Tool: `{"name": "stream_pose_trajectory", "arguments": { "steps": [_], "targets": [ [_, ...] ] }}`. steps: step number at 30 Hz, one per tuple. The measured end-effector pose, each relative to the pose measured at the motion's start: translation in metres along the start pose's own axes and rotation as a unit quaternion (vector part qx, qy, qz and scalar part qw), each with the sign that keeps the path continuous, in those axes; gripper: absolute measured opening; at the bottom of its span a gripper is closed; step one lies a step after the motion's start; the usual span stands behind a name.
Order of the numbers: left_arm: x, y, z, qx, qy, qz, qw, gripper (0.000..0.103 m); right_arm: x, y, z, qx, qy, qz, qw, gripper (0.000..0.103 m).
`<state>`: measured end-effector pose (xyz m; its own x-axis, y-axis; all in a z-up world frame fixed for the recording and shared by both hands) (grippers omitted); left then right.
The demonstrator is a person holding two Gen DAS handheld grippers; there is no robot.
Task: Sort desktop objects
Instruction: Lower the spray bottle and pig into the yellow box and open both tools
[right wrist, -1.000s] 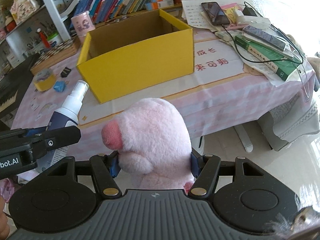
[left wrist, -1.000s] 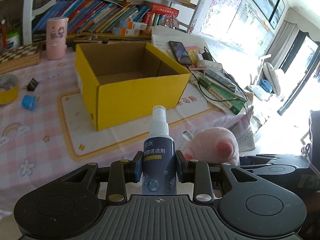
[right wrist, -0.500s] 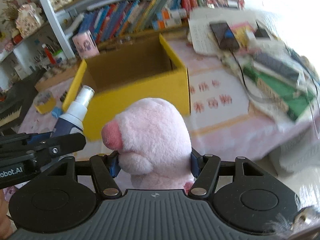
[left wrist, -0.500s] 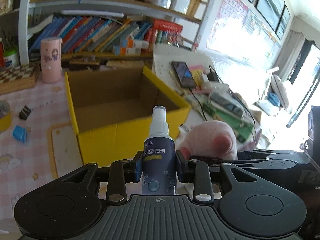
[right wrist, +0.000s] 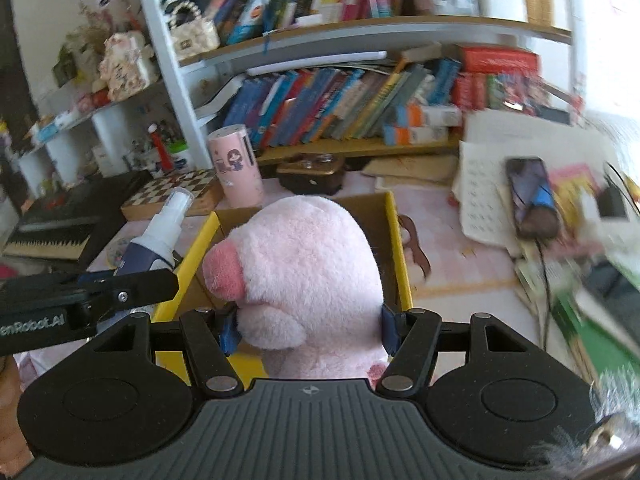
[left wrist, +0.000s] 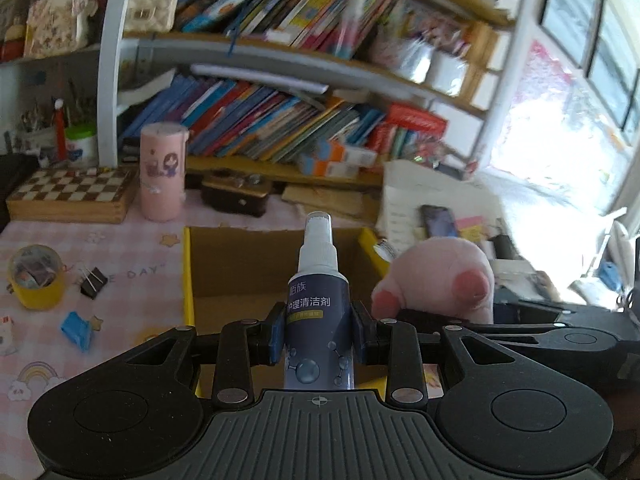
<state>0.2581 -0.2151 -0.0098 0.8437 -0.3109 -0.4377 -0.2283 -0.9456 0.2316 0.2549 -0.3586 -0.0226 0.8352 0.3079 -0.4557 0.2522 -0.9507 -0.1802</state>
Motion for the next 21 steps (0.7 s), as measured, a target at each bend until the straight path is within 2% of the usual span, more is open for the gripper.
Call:
{"name": "stream_pose_trajectory", "arguments": {
  "steps": [2,4,8,11,15,18,21],
  "targets": [
    [0.023,-0.006,0.004,0.001,-0.019,-0.020,0.9996,0.031,0.029,0.003,-0.003,-0.024,-0.017,-0.008,1.000,0.061],
    [0.049,-0.011,0.010,0.022,-0.042,-0.046,0.9978,0.031,0.060,0.006,-0.002,-0.050,-0.046,-0.015,0.998,0.061],
    [0.100,-0.026,0.020,0.045,-0.095,-0.081,0.9911,0.031,0.120,0.010,0.004,-0.126,-0.107,-0.016,0.986,0.061],
    [0.128,-0.037,0.029,0.058,-0.135,-0.098,0.9842,0.031,0.155,0.013,0.012,-0.186,-0.151,-0.017,0.971,0.061],
    [0.148,-0.043,0.038,0.084,-0.166,-0.113,0.9760,0.031,0.184,0.010,0.031,-0.255,-0.198,-0.032,0.946,0.061],
    [0.157,-0.045,0.043,0.086,-0.183,-0.118,0.9722,0.031,0.195,0.007,0.038,-0.310,-0.207,-0.034,0.927,0.062],
    [0.158,-0.046,0.042,0.075,-0.179,-0.113,0.9745,0.033,0.199,0.007,0.040,-0.323,-0.213,-0.042,0.921,0.067]
  ]
}}
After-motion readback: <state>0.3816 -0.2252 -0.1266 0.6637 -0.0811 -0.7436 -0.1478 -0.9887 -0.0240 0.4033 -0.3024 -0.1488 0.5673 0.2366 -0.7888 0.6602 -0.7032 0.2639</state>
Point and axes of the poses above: each gripper's, at about its wrist camera, not at the fingertips, and x roughly the way its jaws point, y to its right, z to its underside, the point moved 10 cm from there along x, roughly the way its jaws point, and after that the axes turned 10 degrees about y, right-handed, at the moved point
